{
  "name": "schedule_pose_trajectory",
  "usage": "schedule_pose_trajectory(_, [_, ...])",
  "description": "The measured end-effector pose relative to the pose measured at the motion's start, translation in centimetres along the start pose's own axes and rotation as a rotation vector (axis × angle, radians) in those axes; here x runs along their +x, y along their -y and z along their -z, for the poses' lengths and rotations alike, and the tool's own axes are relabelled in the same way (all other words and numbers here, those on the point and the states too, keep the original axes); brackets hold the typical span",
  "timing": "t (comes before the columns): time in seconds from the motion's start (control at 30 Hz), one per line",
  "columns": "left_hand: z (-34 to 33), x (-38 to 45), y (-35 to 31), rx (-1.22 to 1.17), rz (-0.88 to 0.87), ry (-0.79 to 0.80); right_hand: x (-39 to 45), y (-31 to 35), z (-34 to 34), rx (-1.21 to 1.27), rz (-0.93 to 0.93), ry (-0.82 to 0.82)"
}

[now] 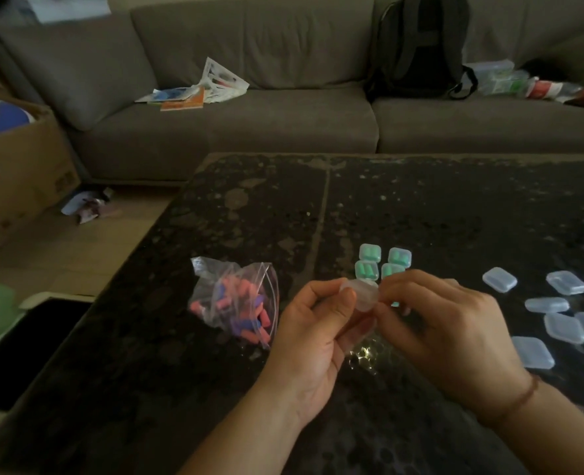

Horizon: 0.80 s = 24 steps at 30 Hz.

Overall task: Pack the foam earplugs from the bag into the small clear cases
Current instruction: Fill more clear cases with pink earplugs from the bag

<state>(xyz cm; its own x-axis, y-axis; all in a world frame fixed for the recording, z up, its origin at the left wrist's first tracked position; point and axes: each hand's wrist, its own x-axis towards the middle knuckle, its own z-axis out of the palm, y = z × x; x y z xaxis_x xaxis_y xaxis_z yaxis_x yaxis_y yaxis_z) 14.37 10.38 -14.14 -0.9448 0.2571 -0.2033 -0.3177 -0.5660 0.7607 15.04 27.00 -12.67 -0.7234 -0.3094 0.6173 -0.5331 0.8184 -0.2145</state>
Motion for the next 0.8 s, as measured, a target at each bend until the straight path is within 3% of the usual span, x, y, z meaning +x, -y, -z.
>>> schedule_pose_trajectory(0.2, [1.0,-0.8,0.3,0.256,0.134,0.189,0.2,-0.2,0.2,0.225,-0.161,-0.014])
schedule_pose_trajectory(0.3, [2.0,-1.3,0.4,0.238,0.211,0.256,0.0,0.1,0.0,0.298,-0.104,0.105])
schedule_pose_trajectory(0.4, [3.4,-1.8,-1.0,0.189,0.182,0.268,0.0,0.5,0.2,0.466,-0.190,0.078])
schedule_pose_trajectory(0.5, [5.5,-2.3,-3.9,0.114,0.047,0.173,-0.1,1.3,0.0,0.491,-0.274,0.104])
schedule_pose_trajectory(0.63, [8.9,-3.4,-8.2,0.092,-0.120,-0.077,-0.2,3.0,-1.4,0.406,-0.321,0.336])
schedule_pose_trajectory(0.8, [11.3,-4.1,-10.8,0.080,-0.145,-0.366,2.2,6.0,-5.2,0.203,-0.255,0.464])
